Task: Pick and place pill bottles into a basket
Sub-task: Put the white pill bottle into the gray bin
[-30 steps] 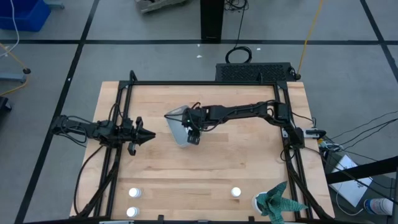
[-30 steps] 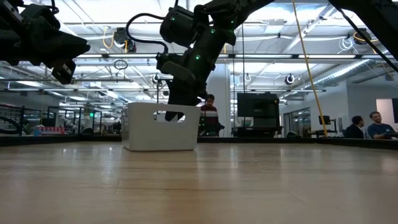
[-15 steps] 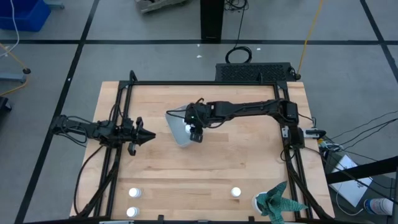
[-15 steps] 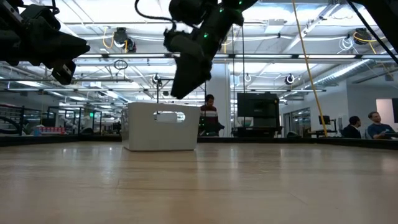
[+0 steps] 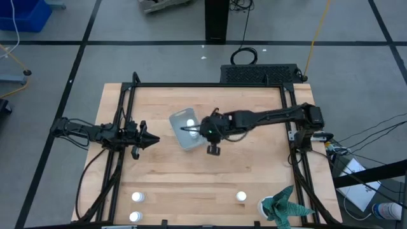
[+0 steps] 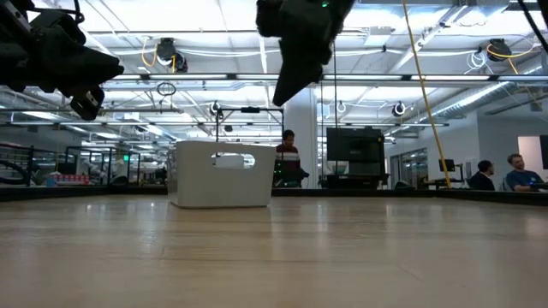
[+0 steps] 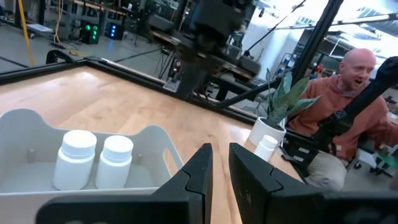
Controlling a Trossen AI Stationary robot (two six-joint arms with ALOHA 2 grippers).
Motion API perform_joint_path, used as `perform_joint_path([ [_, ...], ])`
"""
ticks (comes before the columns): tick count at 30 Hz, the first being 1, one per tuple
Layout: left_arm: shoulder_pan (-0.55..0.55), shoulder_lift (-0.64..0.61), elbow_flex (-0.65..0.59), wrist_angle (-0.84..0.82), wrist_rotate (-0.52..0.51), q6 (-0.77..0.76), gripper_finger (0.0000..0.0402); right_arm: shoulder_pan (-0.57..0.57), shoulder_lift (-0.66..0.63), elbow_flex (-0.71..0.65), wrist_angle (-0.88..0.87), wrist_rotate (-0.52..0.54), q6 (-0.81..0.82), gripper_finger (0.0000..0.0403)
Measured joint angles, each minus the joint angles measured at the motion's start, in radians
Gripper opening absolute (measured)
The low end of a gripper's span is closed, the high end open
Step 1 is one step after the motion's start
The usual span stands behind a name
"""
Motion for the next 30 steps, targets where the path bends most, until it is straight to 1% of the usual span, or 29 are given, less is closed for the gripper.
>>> perform_joint_path([
  [2,0.000,0.000,-0.001,0.008,-0.003,-0.002,0.0058,0.027,-0.044,-0.078,0.084,0.008,0.008,0.0005],
  [5,0.000,0.000,-0.001,0.043,-0.019,0.008,0.0058,0.064,-0.126,-0.211,0.227,0.051,0.012,0.0003],
  [11,0.000,0.000,-0.001,0.032,-0.014,-0.002,0.0058,0.120,-0.360,-0.495,0.540,0.111,0.039,0.0001],
  [14,-0.001,0.000,-0.001,0.018,0.000,0.022,0.0054,0.137,-0.491,-0.598,0.655,0.201,0.067,0.0001],
  [17,-0.001,0.000,-0.001,0.016,0.021,0.046,0.0025,0.158,-0.615,-0.699,0.825,0.286,0.066,0.0001],
  [19,-0.004,0.000,-0.001,0.016,0.020,0.046,0.0008,0.179,-0.684,-0.783,0.960,0.283,0.026,0.0001],
  [21,-0.009,0.000,-0.001,0.016,0.017,0.046,0.0008,0.196,-0.735,-0.860,1.101,0.250,-0.011,0.0001],
  [23,-0.015,0.000,-0.001,0.016,0.017,0.032,0.0009,0.203,-0.789,-0.921,1.184,0.202,-0.046,0.0001],
  [25,-0.024,0.000,-0.001,0.020,0.028,0.022,0.0005,0.203,-0.837,-0.969,1.230,0.174,-0.073,0.0000],
  [30,-0.063,0.000,-0.001,0.026,0.035,-0.029,0.0009,0.203,-0.925,-1.087,1.254,0.179,-0.003,0.0000],
])
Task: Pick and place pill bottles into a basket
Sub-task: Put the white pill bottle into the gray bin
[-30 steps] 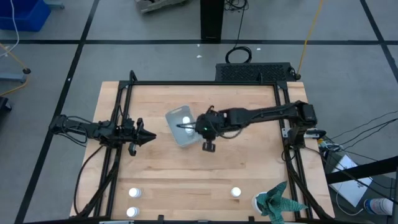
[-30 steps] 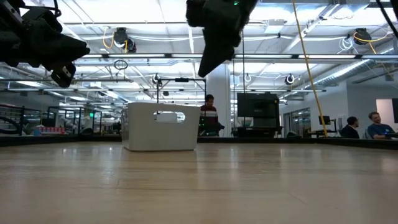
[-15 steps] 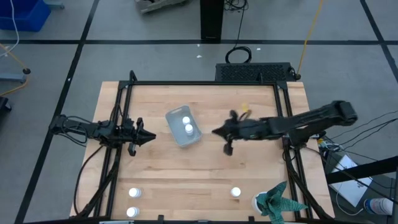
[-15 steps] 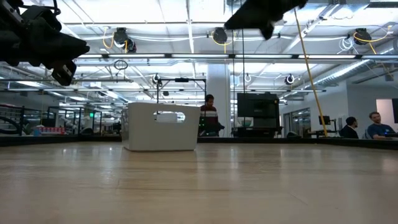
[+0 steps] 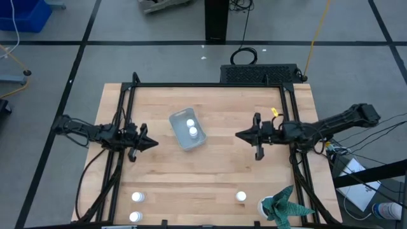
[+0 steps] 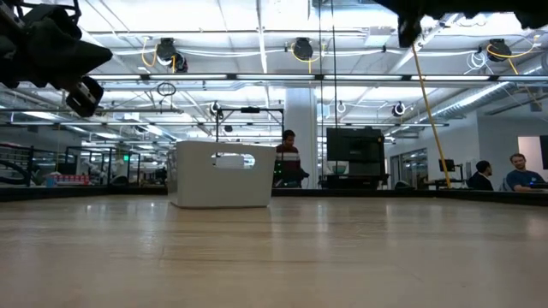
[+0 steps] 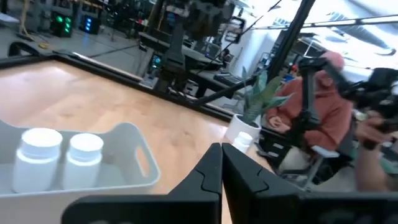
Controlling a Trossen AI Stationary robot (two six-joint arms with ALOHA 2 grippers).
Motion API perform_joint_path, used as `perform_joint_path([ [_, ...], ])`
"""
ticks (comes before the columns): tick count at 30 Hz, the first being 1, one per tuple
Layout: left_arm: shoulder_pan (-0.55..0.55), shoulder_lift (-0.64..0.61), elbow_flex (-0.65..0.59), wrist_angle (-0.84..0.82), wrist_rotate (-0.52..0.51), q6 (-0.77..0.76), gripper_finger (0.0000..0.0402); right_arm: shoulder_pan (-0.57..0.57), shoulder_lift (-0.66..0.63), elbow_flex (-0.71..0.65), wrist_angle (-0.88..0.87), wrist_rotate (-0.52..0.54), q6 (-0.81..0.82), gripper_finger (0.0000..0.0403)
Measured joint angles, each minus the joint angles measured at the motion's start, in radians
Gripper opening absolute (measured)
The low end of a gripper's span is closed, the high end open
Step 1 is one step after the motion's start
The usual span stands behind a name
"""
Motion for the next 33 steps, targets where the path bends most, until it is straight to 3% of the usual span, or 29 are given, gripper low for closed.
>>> perform_joint_path([
  [6,-0.081,0.036,0.049,-0.044,-0.031,-0.084,0.0004,0.000,-0.014,-0.112,0.071,-0.001,0.065,0.0000],
  [10,-0.169,0.152,0.127,-0.108,-0.149,-0.139,0.0005,-0.003,-0.014,-0.147,0.114,0.000,0.075,0.0000],
  [16,-0.301,0.429,0.310,-0.324,-0.275,-0.335,0.0004,0.002,-0.014,-0.149,0.138,-0.001,0.081,0.0000],
  [22,-0.454,0.750,0.540,-0.510,-0.260,-0.464,0.0004,0.006,-0.014,-0.149,0.105,-0.004,0.157,0.0000],
  [28,-0.643,1.044,0.809,-0.675,-0.266,-0.499,0.0005,0.006,-0.014,-0.149,0.106,-0.004,0.147,0.0000],
  [30,-0.698,1.123,0.893,-0.785,-0.287,-0.573,0.0005,0.006,-0.014,-0.149,0.106,-0.004,0.147,0.0000],
  [33,-0.762,1.225,0.978,-1.046,-0.266,-0.802,0.0005,0.006,-0.014,-0.149,0.105,-0.004,0.147,0.0000],
])
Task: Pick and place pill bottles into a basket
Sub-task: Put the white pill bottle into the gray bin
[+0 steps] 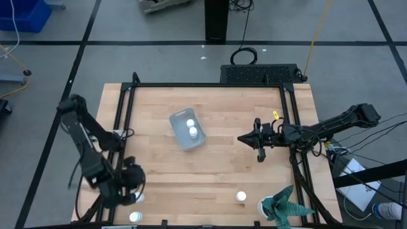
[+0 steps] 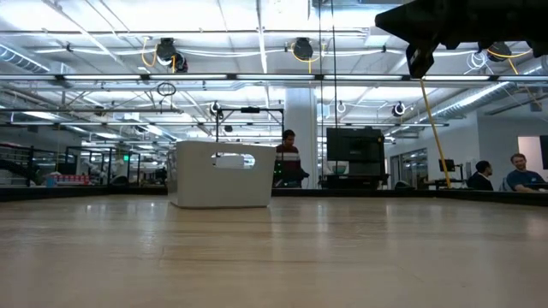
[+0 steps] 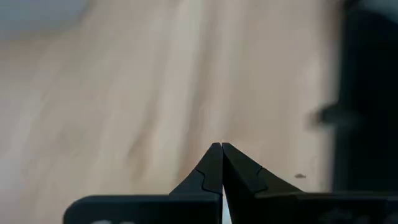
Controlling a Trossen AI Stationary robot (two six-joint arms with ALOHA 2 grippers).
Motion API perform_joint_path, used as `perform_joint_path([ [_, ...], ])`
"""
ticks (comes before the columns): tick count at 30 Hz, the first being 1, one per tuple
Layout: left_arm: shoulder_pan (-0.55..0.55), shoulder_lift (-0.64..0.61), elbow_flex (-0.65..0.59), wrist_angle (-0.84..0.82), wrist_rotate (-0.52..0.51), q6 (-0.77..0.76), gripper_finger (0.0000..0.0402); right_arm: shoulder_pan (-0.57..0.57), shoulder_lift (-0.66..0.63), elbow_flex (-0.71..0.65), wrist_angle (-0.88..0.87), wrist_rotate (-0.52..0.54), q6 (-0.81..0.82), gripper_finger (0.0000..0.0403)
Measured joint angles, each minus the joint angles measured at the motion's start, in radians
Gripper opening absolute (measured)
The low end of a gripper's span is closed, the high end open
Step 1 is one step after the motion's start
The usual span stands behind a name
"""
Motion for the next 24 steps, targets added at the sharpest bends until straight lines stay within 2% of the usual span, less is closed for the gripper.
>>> perform_joint_path([
  [2,-0.030,0.047,0.029,-0.107,0.022,-0.137,0.0005,0.000,0.000,0.000,0.001,0.000,-0.002,0.0000],
  [4,-0.050,0.068,0.039,-0.129,0.048,-0.226,0.0005,0.000,0.000,0.000,0.003,0.000,-0.008,0.0000],
  [10,-0.059,0.084,0.038,-0.066,0.116,-0.311,0.0005,-0.014,0.000,0.000,0.035,0.001,-0.040,0.0000],
  [13,-0.058,0.084,0.038,-0.057,0.139,-0.359,0.0012,-0.011,0.000,0.002,-0.011,0.000,-0.005,0.0000],
  [17,-0.056,0.084,0.038,-0.019,0.134,-0.407,0.0054,0.000,0.000,0.002,-0.108,0.000,-0.004,0.0000],
  [24,-0.063,0.110,0.038,0.035,0.152,-0.559,0.0166,0.000,0.000,0.002,-0.124,0.001,-0.020,0.0000],
])
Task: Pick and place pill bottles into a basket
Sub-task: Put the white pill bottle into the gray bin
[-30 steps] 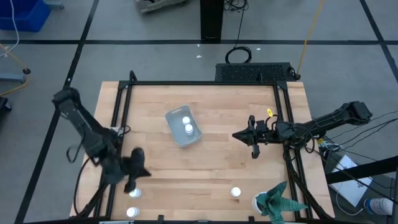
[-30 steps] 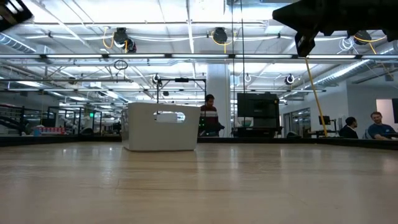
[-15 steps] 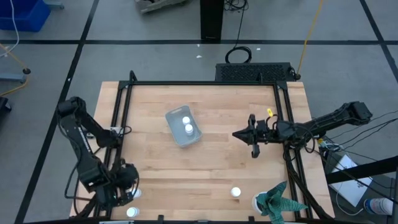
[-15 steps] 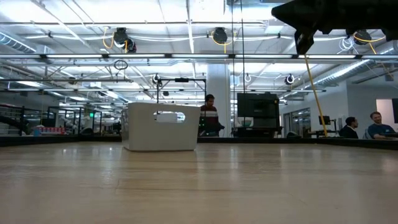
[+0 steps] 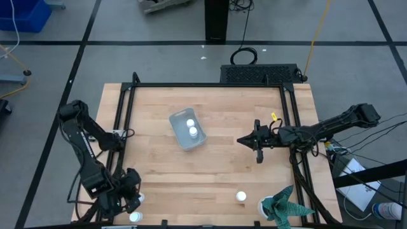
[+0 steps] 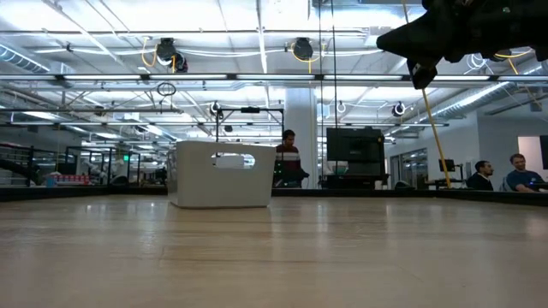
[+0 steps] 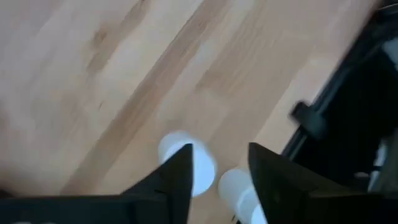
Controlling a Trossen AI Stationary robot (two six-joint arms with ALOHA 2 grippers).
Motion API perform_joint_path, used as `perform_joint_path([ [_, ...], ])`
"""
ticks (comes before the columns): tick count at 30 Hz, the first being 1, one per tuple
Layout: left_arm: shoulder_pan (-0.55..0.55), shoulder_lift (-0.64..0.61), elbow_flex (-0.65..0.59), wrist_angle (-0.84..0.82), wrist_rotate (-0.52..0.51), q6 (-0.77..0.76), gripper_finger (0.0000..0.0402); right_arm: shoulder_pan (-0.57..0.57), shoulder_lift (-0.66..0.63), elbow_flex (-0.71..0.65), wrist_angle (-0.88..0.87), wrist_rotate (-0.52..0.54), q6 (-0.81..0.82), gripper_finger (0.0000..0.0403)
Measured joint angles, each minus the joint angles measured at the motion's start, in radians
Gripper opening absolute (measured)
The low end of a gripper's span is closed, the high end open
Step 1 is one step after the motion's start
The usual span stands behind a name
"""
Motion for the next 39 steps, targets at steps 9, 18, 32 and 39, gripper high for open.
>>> perform_joint_path([
  [9,-0.001,0.079,0.000,-0.046,0.136,-0.096,0.0241,-0.003,0.000,0.000,0.000,0.001,-0.014,0.0000],
  [18,-0.001,0.079,0.000,-0.029,0.094,-0.102,0.0290,-0.015,0.000,0.000,0.000,0.002,-0.012,0.0000],
  [32,-0.001,0.083,-0.001,-0.006,0.096,-0.105,0.0342,-0.015,0.000,0.000,-0.015,0.002,-0.010,0.0000],
  [39,0.014,0.160,-0.001,-0.006,0.180,-0.091,0.0342,-0.015,0.000,0.000,-0.015,0.002,-0.007,0.0000],
])
